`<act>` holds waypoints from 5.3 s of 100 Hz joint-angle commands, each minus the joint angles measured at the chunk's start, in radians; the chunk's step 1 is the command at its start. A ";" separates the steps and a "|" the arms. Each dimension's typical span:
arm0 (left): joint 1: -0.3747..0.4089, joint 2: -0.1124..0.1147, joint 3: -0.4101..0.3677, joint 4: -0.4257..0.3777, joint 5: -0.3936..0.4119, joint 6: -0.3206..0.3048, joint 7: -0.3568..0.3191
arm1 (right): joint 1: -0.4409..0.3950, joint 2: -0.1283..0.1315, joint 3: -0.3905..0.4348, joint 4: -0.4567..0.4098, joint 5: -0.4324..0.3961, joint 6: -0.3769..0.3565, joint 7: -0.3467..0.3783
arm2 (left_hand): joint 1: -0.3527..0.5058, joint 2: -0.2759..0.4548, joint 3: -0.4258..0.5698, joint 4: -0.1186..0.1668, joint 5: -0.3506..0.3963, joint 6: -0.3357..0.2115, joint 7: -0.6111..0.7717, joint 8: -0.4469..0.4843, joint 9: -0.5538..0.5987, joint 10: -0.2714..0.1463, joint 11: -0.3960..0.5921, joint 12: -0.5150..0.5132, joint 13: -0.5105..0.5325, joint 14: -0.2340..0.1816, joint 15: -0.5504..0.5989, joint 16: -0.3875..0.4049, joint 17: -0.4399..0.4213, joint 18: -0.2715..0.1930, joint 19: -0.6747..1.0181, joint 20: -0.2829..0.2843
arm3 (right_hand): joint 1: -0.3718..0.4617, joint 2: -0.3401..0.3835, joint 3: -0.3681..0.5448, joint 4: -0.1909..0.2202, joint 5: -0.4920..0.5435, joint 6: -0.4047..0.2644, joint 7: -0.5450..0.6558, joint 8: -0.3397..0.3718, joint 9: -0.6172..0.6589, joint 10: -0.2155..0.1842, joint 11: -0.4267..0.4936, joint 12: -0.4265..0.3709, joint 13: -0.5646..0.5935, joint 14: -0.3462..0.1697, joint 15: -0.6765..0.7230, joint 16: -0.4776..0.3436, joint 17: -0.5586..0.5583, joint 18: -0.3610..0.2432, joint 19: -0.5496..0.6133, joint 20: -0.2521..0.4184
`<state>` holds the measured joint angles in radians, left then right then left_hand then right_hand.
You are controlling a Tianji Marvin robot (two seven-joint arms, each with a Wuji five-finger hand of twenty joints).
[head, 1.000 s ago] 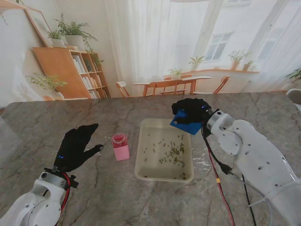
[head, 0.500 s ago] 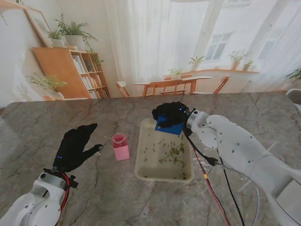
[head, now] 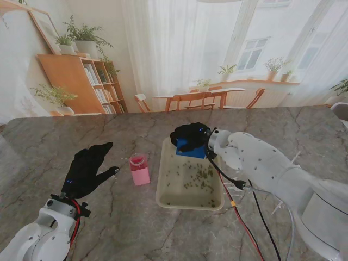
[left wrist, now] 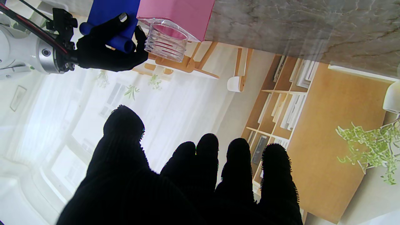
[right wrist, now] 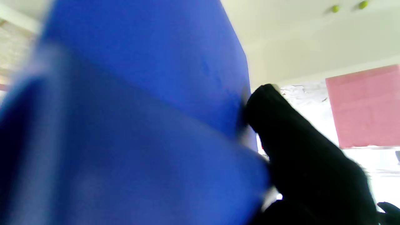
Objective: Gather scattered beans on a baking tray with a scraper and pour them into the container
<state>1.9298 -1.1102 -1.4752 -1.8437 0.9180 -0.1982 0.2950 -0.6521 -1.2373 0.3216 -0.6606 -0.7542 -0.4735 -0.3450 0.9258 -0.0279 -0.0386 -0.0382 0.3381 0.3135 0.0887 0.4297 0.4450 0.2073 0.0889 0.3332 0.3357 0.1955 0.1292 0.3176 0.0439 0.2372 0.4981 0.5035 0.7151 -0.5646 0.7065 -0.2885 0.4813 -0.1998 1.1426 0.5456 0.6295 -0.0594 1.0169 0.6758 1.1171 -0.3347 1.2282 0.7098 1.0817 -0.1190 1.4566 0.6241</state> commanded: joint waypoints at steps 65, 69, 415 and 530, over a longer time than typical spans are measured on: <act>-0.002 -0.002 0.011 0.001 -0.007 -0.004 -0.007 | -0.026 0.025 0.002 0.013 0.024 -0.019 0.082 | 0.034 0.041 -0.001 0.005 0.023 -0.005 0.010 0.013 0.016 -0.025 -0.001 0.020 0.015 -0.017 0.009 0.008 -0.001 0.002 0.009 -0.026 | -0.050 0.014 0.135 0.164 -0.030 0.086 -0.411 0.127 -0.060 0.089 -0.219 -0.089 -0.045 0.037 -0.085 -0.089 -0.032 0.011 -0.079 -0.072; -0.002 -0.002 0.011 0.001 -0.008 -0.005 -0.007 | -0.027 0.027 0.007 0.010 0.025 -0.015 0.086 | 0.033 0.042 -0.002 0.005 0.023 -0.006 0.010 0.013 0.016 -0.026 -0.001 0.020 0.015 -0.019 0.009 0.008 -0.001 0.002 0.009 -0.026 | 0.001 0.015 0.125 0.128 -0.005 0.086 -0.393 0.126 -0.041 0.077 -0.213 -0.091 -0.032 0.029 -0.105 -0.099 -0.020 -0.002 -0.095 -0.082; 0.001 -0.004 0.015 -0.007 -0.018 -0.011 -0.006 | -0.416 0.186 0.411 -0.410 0.168 -0.061 0.553 | 0.024 0.040 -0.001 0.005 0.028 -0.008 0.011 0.013 0.022 -0.026 -0.001 0.020 0.041 -0.010 0.019 0.025 0.005 0.008 0.004 -0.016 | 0.165 0.035 0.030 0.065 0.187 0.178 -0.126 -0.019 0.331 0.124 -0.172 0.025 0.213 0.058 -0.290 -0.119 0.049 -0.092 0.098 -0.047; -0.026 0.000 0.043 -0.003 -0.054 -0.036 -0.056 | -0.542 0.177 0.625 -0.642 -0.005 0.060 0.433 | 0.016 0.032 -0.001 0.006 0.035 -0.010 0.012 0.012 0.033 -0.028 0.000 0.019 0.052 -0.011 0.017 0.025 0.008 0.007 -0.004 -0.007 | 0.168 0.033 0.032 0.067 0.189 0.170 -0.130 -0.013 0.333 0.120 -0.187 0.046 0.211 0.061 -0.288 -0.121 0.048 -0.089 0.103 -0.057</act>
<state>1.9069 -1.1090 -1.4431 -1.8467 0.8695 -0.2258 0.2468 -1.2088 -1.0520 0.9439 -1.2986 -0.7514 -0.4273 0.0977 0.9256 -0.0280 -0.0387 -0.0382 0.3487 0.3132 0.0974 0.4346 0.4660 0.2073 0.0921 0.3342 0.3725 0.1955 0.1454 0.3450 0.0544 0.2378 0.4987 0.5035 0.7676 -0.5825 0.6378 -0.2522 0.6416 0.0460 1.0134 0.5325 0.9527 0.0659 0.8279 0.6985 1.2645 -0.1990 0.8882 0.5685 1.1071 -0.1074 1.5217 0.5680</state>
